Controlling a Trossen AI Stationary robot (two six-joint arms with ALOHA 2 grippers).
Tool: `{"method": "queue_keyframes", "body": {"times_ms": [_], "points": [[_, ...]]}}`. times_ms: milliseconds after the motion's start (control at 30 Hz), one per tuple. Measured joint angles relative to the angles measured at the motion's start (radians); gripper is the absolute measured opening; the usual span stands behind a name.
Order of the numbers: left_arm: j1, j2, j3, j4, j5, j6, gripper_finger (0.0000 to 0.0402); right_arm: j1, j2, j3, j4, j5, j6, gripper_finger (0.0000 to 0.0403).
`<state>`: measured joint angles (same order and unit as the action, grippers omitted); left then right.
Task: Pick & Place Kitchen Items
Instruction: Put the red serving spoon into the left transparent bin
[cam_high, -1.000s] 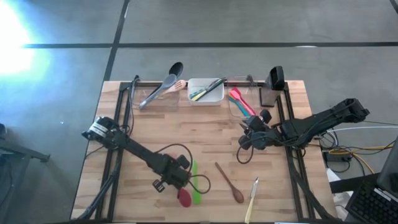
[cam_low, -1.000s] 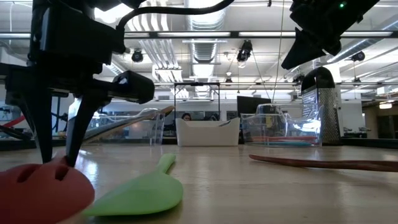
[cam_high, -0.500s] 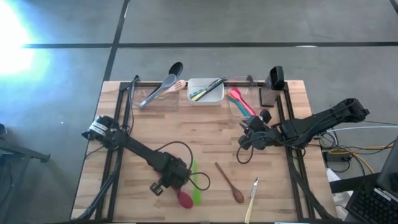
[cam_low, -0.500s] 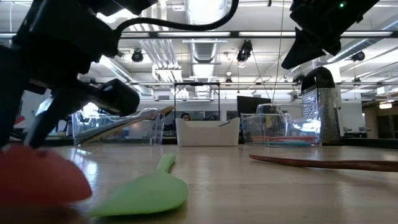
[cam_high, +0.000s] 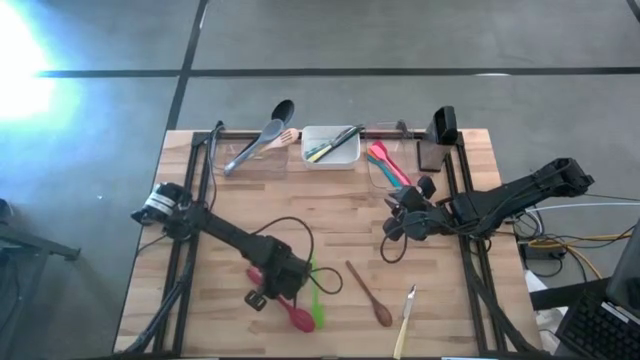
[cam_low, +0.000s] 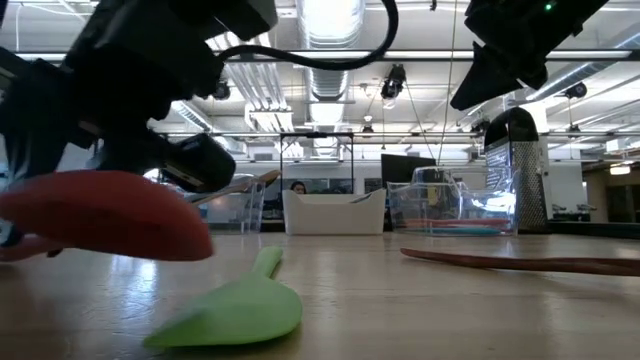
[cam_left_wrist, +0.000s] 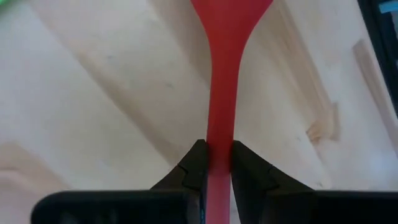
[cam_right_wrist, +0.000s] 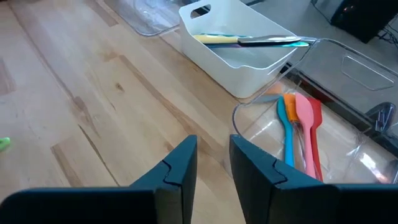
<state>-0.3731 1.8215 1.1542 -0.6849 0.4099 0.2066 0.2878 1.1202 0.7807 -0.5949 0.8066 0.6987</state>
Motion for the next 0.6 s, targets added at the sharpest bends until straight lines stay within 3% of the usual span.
{"method": "queue_keyframes", "body": {"times_ms": [400, 600], "points": [[0.071, -0.014, 0.001, 0.030, 0.005, 0.016, 0.0047, 0.000, 0.000, -0.001, 0.001, -0.051, -0.022, 0.0065], [0.100, -0.080, 0.001, 0.022, 0.006, 0.017, 0.0047, 0.002, 0.000, -0.005, 0.000, -0.052, -0.021, 0.0065]]}}
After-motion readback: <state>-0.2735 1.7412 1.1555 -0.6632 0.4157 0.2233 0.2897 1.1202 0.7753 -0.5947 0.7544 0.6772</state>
